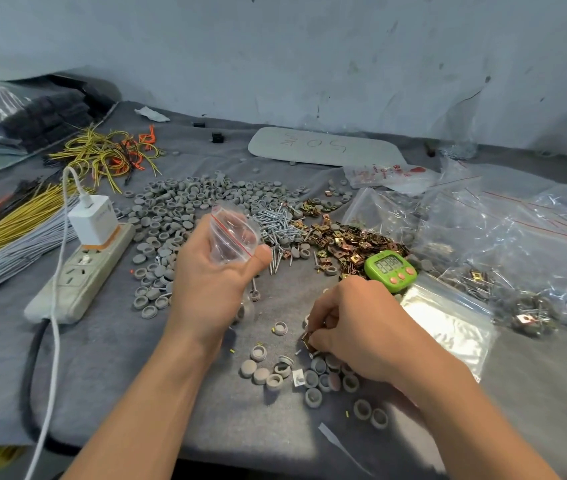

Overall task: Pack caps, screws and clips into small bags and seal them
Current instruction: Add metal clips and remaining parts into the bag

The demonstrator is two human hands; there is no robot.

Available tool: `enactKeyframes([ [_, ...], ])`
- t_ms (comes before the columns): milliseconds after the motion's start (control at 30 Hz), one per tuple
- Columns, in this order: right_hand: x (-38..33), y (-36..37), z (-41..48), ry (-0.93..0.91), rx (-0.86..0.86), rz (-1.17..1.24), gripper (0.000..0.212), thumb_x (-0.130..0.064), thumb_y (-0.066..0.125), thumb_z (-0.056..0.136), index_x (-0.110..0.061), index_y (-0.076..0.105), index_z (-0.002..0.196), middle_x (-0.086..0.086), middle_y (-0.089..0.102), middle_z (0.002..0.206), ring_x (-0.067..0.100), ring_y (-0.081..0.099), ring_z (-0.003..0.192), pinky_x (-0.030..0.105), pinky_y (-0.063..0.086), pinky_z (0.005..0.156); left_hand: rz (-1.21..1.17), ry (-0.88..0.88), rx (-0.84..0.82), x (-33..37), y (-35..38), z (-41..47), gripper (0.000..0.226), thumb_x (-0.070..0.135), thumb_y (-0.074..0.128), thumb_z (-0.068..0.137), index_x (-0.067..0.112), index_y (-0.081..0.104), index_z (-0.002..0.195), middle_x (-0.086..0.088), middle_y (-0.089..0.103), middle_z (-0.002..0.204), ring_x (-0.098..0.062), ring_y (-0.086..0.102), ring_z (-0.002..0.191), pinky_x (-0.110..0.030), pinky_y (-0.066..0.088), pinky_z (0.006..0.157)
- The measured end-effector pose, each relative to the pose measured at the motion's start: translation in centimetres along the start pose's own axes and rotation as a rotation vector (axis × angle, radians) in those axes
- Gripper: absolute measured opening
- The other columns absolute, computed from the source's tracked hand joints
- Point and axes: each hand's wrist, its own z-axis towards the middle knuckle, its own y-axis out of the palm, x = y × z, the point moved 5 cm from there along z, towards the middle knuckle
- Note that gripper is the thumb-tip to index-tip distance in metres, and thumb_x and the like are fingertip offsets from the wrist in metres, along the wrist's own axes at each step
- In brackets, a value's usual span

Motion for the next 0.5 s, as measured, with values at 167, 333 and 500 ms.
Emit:
enactKeyframes([
  [167,0.1,0.2,0.0,-0.002,-0.045,-0.004,0.007,-0.026,0.079,0.078,-0.031,0.077,0.082,-0.016,0.065,0.065,0.001,0.061,0.064,0.020,0.046,0.056,0.013,-0.012,-0.032,0.3,0.3,-0.3,0.033,0.005,0.083,0.080,0.023,0.066,0.102,0.018,0.071,0.086,0.004,0.067,0.084,-0.011,0.051,0.076],
  [333,0.3,-0.1,0.1,0.016,0.041,0.058,0.014,-0.021,0.077,0.083,-0.035,0.077,0.081,-0.016,0.069,0.071,0.001,0.064,0.066,0.014,0.047,0.056,0.013,-0.018,-0.032,0.5,0.3,-0.4,0.034,0.002,0.082,0.081,0.019,0.066,0.105,0.018,0.072,0.085,0.005,0.067,0.083,-0.010,0.051,0.075],
  [500,1.2,-0.8,0.1,0.090,0.167,0.576,0.015,-0.017,0.080,0.087,-0.029,0.081,0.078,-0.012,0.074,0.067,0.000,0.065,0.058,0.012,0.045,0.053,0.051,-0.037,-0.086,0.3,0.7,-0.6,0.035,0.000,0.083,0.080,0.018,0.066,0.105,0.014,0.073,0.088,0.003,0.069,0.082,-0.011,0.052,0.073],
])
